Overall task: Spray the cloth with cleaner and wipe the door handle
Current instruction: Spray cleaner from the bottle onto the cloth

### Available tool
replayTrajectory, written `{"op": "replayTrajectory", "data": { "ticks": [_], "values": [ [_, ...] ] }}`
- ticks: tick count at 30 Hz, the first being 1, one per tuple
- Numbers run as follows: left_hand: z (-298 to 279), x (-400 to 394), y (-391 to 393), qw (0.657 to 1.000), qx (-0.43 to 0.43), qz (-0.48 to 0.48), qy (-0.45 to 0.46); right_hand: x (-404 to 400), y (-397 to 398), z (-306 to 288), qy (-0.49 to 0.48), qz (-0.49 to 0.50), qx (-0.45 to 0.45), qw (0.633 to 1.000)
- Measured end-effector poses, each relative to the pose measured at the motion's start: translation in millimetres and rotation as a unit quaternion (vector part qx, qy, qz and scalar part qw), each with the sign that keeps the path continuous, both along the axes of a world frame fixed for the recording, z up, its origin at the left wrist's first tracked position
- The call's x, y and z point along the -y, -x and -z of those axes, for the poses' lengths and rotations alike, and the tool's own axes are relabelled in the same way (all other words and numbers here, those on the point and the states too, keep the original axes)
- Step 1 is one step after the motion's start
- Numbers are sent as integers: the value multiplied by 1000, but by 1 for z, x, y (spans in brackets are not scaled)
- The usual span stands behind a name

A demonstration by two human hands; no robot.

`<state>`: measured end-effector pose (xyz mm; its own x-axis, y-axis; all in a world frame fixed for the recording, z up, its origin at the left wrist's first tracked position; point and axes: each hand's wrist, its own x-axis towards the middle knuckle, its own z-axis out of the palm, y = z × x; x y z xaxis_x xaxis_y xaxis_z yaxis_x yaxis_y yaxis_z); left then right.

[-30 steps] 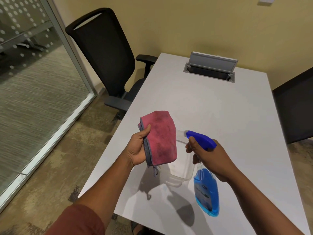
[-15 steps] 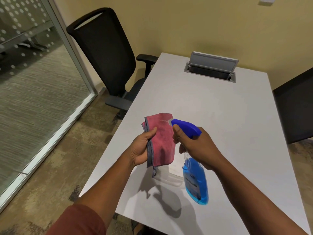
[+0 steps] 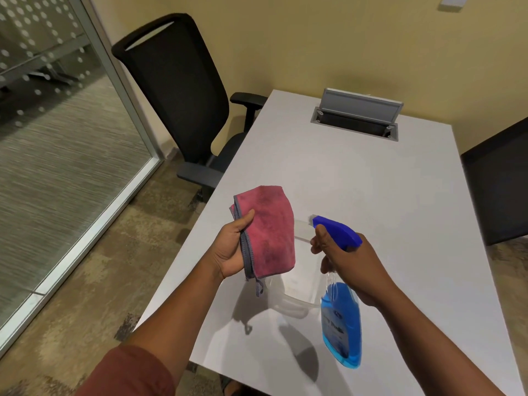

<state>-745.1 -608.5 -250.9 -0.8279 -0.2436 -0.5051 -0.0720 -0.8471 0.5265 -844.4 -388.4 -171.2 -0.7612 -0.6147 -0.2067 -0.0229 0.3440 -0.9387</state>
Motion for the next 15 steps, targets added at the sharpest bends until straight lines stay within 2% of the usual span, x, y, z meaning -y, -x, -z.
{"op": "replayTrajectory", "data": {
  "ticks": [6,12,15],
  "values": [
    [0,2,-5,1000,1,-6,0,-6,18,-3,31,19,-8,999],
    [4,4,-16,1000,15,-15,-9,5,47,-13,123,64,-11,990],
    [5,3,-20,999,22,-20,-10,14,60,-10,185,47,3,982]
  ]
}}
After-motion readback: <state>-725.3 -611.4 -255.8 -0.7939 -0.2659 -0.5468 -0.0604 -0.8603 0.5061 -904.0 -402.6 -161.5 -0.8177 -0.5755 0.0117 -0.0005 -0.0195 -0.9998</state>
